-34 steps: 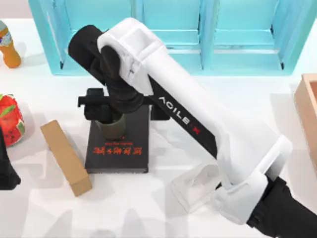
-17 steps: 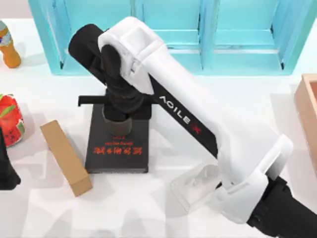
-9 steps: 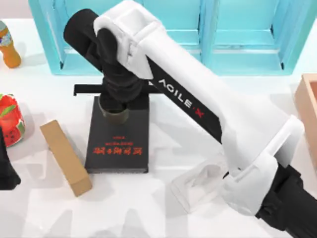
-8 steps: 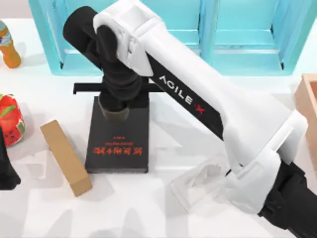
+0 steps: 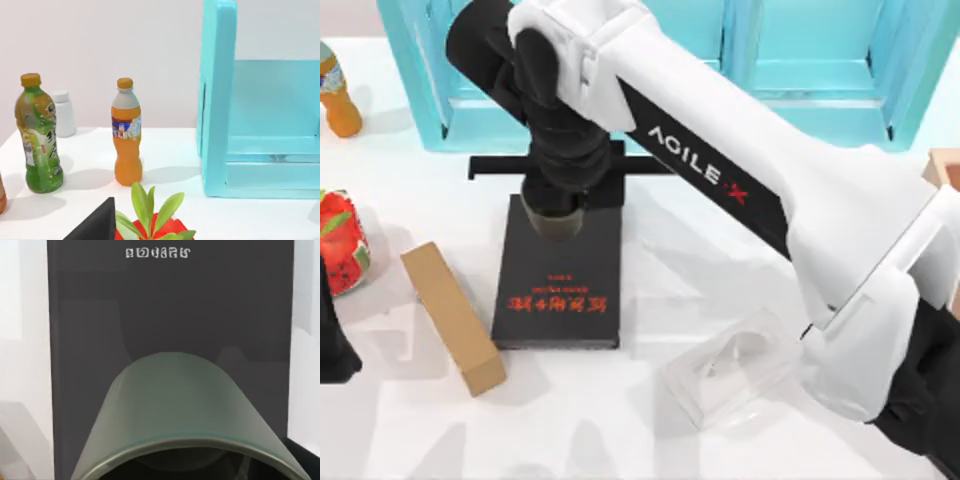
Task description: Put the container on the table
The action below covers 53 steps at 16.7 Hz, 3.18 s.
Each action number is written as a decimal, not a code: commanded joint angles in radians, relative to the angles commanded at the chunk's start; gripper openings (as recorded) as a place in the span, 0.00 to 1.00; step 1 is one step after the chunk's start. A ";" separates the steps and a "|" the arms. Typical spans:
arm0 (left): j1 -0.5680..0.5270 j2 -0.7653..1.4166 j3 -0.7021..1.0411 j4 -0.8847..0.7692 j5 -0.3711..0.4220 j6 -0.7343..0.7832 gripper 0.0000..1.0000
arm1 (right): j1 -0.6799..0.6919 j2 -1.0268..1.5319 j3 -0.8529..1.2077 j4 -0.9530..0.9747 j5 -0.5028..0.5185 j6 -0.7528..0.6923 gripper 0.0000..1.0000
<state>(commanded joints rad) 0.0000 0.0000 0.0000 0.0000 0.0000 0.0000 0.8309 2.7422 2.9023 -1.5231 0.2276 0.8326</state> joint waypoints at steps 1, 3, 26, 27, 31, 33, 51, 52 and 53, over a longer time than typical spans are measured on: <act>0.000 0.000 0.000 0.000 0.000 0.000 1.00 | 0.000 0.000 0.000 0.000 0.000 0.000 0.00; 0.000 0.000 0.000 0.000 0.000 0.000 1.00 | -0.001 0.003 0.000 -0.002 -0.002 0.000 0.00; 0.000 0.000 0.000 0.000 0.000 0.000 1.00 | -0.329 -0.463 -0.714 0.068 -0.170 -0.323 0.00; 0.000 0.000 0.000 0.000 0.000 0.000 1.00 | -0.328 -0.465 -0.744 0.101 -0.170 -0.322 0.00; 0.000 0.000 0.000 0.000 0.000 0.000 1.00 | -0.325 -0.462 -0.885 0.243 -0.173 -0.313 0.00; 0.000 0.000 0.000 0.000 0.000 0.000 1.00 | -0.323 -0.459 -0.918 0.276 -0.172 -0.311 0.00; 0.000 0.000 0.000 0.000 0.000 0.000 1.00 | -0.323 -0.459 -0.920 0.278 -0.172 -0.311 1.00; 0.000 0.000 0.000 0.000 0.000 0.000 1.00 | -0.323 -0.459 -0.920 0.278 -0.172 -0.311 1.00; 0.000 0.000 0.000 0.000 0.000 0.000 1.00 | -0.323 -0.459 -0.920 0.278 -0.172 -0.311 1.00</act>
<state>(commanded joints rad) 0.0000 0.0000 0.0000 0.0000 0.0000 0.0000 0.5077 2.2832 1.9825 -1.2456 0.0554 0.5217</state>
